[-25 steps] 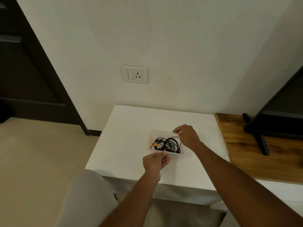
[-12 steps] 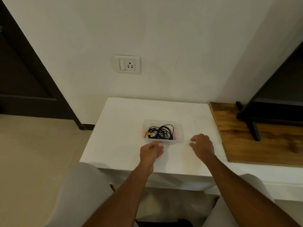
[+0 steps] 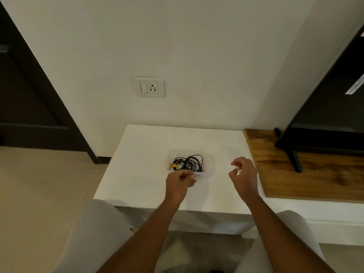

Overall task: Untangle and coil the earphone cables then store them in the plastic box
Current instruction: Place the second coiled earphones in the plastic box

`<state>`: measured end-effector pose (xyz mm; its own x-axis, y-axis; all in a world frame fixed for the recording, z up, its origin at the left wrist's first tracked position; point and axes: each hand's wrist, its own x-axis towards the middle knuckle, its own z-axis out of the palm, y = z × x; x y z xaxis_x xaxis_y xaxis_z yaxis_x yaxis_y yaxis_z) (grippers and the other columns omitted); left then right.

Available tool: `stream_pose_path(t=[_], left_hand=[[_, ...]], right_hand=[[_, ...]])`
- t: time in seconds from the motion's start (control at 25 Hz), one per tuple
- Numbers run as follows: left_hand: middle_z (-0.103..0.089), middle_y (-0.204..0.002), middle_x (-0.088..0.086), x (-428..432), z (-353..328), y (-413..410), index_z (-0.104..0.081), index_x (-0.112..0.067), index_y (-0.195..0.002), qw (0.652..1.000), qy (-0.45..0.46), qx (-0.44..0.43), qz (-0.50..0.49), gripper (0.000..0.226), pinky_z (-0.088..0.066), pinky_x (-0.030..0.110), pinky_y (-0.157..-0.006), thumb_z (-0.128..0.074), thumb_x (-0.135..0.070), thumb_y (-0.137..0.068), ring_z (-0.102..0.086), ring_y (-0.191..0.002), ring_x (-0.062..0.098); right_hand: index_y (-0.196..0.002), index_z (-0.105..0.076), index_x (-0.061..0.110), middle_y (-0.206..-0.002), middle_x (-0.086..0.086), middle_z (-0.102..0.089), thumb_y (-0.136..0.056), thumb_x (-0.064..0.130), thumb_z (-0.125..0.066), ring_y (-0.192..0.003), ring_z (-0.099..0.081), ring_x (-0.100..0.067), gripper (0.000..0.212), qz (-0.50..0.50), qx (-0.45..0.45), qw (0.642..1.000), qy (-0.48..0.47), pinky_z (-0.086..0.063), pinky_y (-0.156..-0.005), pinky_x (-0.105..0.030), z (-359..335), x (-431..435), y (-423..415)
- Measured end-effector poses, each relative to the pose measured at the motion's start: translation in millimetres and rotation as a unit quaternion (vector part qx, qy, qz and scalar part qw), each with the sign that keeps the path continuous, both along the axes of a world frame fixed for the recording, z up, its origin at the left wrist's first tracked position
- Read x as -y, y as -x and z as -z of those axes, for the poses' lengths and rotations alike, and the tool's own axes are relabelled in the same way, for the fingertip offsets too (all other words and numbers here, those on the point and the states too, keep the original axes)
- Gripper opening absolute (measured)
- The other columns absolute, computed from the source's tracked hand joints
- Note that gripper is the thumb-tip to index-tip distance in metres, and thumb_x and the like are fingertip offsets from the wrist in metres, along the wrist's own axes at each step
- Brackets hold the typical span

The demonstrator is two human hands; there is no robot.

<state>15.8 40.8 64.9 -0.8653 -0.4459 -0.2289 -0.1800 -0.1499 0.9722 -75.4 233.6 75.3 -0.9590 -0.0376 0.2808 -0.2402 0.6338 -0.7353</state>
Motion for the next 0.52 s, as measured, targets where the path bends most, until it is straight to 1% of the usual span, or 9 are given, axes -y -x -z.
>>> stream_pose_path(t=[0.08,0.12,0.24,0.28,0.36,0.44,0.52], left_hand=[[-0.071,-0.085,0.017,6,-11,4,-0.072,0.001,-0.093,0.999,0.000,-0.043,-0.014,0.013,-0.059,0.026,-0.070,-0.064,0.009,-0.086,-0.072,-0.078,0.027],[-0.071,-0.087,0.019,10,-16,5,-0.072,0.002,-0.093,0.998,-0.010,-0.058,-0.026,0.014,-0.060,0.027,-0.072,-0.064,0.010,-0.086,-0.072,-0.080,0.029],[-0.072,-0.090,0.023,28,-22,7,-0.072,0.005,-0.096,0.994,-0.034,-0.091,-0.057,0.015,-0.060,0.029,-0.077,-0.066,0.010,-0.084,-0.071,-0.084,0.031],[-0.074,-0.091,0.020,35,-21,8,-0.073,0.003,-0.098,0.993,-0.032,-0.095,-0.064,0.016,-0.059,0.031,-0.080,-0.068,0.007,-0.083,-0.072,-0.083,0.029],[-0.075,-0.096,0.011,47,-20,10,-0.073,-0.003,-0.105,0.993,-0.017,-0.088,-0.076,0.023,-0.058,0.034,-0.083,-0.072,0.002,-0.083,-0.072,-0.079,0.018],[-0.071,-0.113,0.008,55,-22,10,-0.065,-0.004,-0.121,0.993,-0.027,-0.084,-0.078,0.038,-0.059,0.033,-0.083,-0.070,0.004,-0.084,-0.071,-0.076,0.007],[-0.062,-0.126,0.005,61,-23,8,-0.055,-0.005,-0.133,0.992,-0.049,-0.097,-0.070,0.050,-0.057,0.036,-0.085,-0.067,0.005,-0.086,-0.069,-0.081,-0.002]], right_hand=[[-0.091,-0.057,0.013,-0.087,0.001,-0.057,-0.075,-0.011,-0.066,-0.076,-0.054,-0.013,0.029,-0.025,-0.028,0.997,0.061,-0.047,-0.066,-0.014,-23,1,-3],[-0.090,-0.055,0.013,-0.085,0.001,-0.057,-0.074,-0.011,-0.066,-0.075,-0.054,-0.014,0.032,-0.049,-0.027,0.995,0.089,-0.048,-0.065,-0.015,-34,3,-5],[-0.095,-0.049,0.017,-0.088,-0.001,-0.061,-0.073,-0.013,-0.067,-0.076,-0.057,-0.016,0.041,-0.129,0.020,0.978,0.162,-0.052,-0.071,-0.023,-62,14,-10],[-0.096,-0.047,0.019,-0.088,-0.002,-0.062,-0.073,-0.014,-0.067,-0.077,-0.057,-0.016,0.045,-0.155,0.033,0.972,0.176,-0.052,-0.072,-0.023,-69,18,-10],[-0.097,-0.042,0.022,-0.088,-0.003,-0.062,-0.073,-0.015,-0.065,-0.076,-0.057,-0.012,0.049,-0.201,0.051,0.959,0.192,-0.050,-0.071,-0.021,-79,29,-11],[-0.098,-0.037,0.022,-0.086,-0.003,-0.062,-0.075,-0.017,-0.062,-0.075,-0.056,-0.009,0.051,-0.235,0.075,0.948,0.202,-0.049,-0.072,-0.020,-84,39,-11],[-0.098,-0.034,0.021,-0.086,-0.004,-0.062,-0.078,-0.020,-0.058,-0.076,-0.056,-0.008,0.052,-0.261,0.106,0.937,0.205,-0.049,-0.073,-0.021,-86,46,-10]])
